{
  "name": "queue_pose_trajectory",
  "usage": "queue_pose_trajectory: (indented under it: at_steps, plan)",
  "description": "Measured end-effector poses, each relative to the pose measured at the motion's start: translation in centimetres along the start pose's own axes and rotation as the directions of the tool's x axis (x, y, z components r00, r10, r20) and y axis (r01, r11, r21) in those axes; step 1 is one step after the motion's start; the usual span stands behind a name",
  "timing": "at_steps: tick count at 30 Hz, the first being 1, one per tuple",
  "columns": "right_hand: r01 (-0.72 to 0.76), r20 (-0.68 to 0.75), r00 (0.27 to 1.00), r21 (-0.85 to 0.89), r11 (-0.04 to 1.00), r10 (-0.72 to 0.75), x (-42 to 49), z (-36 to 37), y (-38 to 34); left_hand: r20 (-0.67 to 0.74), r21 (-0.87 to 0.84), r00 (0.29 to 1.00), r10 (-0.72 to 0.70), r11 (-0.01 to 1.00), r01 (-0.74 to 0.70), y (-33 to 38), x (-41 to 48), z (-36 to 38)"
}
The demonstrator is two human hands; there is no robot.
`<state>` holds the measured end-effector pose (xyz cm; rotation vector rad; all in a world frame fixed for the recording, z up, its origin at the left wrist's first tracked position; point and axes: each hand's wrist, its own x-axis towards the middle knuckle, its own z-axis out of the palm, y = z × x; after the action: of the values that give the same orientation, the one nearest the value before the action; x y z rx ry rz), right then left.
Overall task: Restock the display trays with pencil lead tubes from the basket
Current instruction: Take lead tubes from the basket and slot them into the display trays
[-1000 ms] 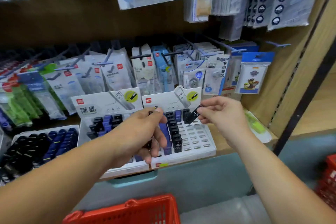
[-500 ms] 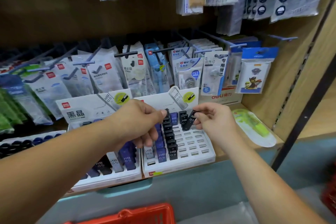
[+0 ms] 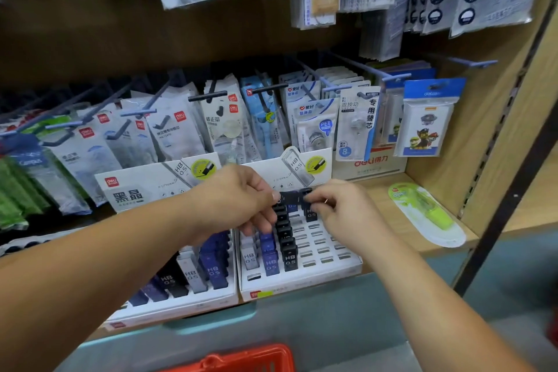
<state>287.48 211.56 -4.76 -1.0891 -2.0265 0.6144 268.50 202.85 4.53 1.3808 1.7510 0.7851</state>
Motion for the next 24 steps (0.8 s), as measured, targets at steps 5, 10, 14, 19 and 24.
queue_pose_trajectory:
  at_steps: [5, 10, 14, 19, 24]
  plan:
    - [-0.012, -0.227, 0.974, -0.110, 0.994, -0.014, -0.4, -0.8, 0.4, -0.100, 0.195, 0.982, 0.161, 0.971, -0.139, 0.5, 1.2, 0.9]
    - [-0.212, -0.149, 0.967, -0.024, 0.977, 0.206, -1.7, -0.6, 2.0, 0.008, 0.480, 0.951, 0.309, 0.833, -0.275, 0.9, 2.6, 2.7]
    - [-0.260, -0.026, 0.964, 0.091, 0.961, 0.263, -3.1, -0.1, 3.4, -0.017, 0.495, 0.939, 0.342, 0.819, -0.290, 0.2, 3.5, 4.5]
    - [-0.243, -0.032, 0.968, 0.139, 0.960, 0.250, -3.6, 0.3, 3.6, -0.035, 0.458, 0.938, 0.344, 0.840, -0.291, 0.2, 4.2, 4.3]
    - [-0.284, -0.038, 0.956, 0.129, 0.950, 0.291, -3.5, 0.5, 3.5, 0.014, 0.510, 0.927, 0.374, 0.795, -0.329, 0.3, 4.3, 4.4]
